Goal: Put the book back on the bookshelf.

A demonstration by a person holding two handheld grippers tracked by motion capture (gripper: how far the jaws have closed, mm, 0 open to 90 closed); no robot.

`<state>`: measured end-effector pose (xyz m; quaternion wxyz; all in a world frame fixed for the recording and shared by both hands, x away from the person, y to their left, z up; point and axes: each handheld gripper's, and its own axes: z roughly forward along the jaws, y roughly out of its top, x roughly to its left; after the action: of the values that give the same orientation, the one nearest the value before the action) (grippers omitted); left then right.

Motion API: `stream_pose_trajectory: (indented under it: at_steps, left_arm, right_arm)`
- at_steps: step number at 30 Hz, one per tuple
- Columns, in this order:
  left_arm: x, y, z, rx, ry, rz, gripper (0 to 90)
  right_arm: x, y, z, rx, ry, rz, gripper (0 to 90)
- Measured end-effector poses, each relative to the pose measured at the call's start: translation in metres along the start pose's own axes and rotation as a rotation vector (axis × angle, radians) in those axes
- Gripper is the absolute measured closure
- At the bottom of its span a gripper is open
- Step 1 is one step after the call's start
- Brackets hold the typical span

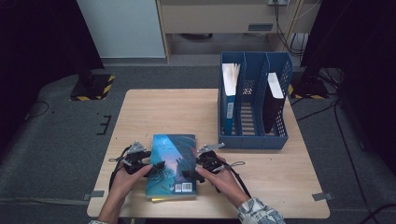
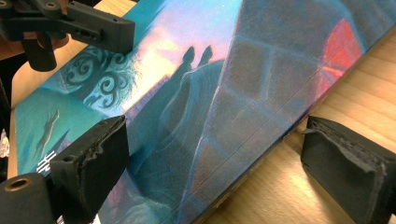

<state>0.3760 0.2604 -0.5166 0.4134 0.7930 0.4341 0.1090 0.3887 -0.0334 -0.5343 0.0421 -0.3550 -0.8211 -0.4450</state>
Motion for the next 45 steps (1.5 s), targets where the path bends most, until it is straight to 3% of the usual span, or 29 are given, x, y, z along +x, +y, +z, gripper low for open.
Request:
stream_pose_trajectory:
  at_steps: [11,18,26,36,45]
  left_arm:
    - [0.007,-0.003,-0.007,-0.003,0.015,0.000,15.4]
    - [0.013,-0.005,-0.006,-0.004,-0.019,-0.029,15.4]
    - [0.016,-0.004,-0.003,-0.011,-0.037,-0.026,15.5]
    - [0.020,-0.001,0.002,-0.035,-0.046,-0.037,18.8]
    - [0.013,0.001,0.004,-0.030,-0.044,-0.026,21.6]
  right_arm:
    - [0.011,0.002,0.007,0.018,0.012,-0.012,8.1]
    - [0.004,0.005,0.008,0.016,0.033,-0.008,8.5]
    - [-0.006,0.009,0.009,-0.008,0.060,0.030,8.8]
    - [-0.012,0.009,0.007,-0.016,0.066,0.034,8.8]
    - [-0.016,0.005,-0.001,-0.009,0.074,0.046,12.8]
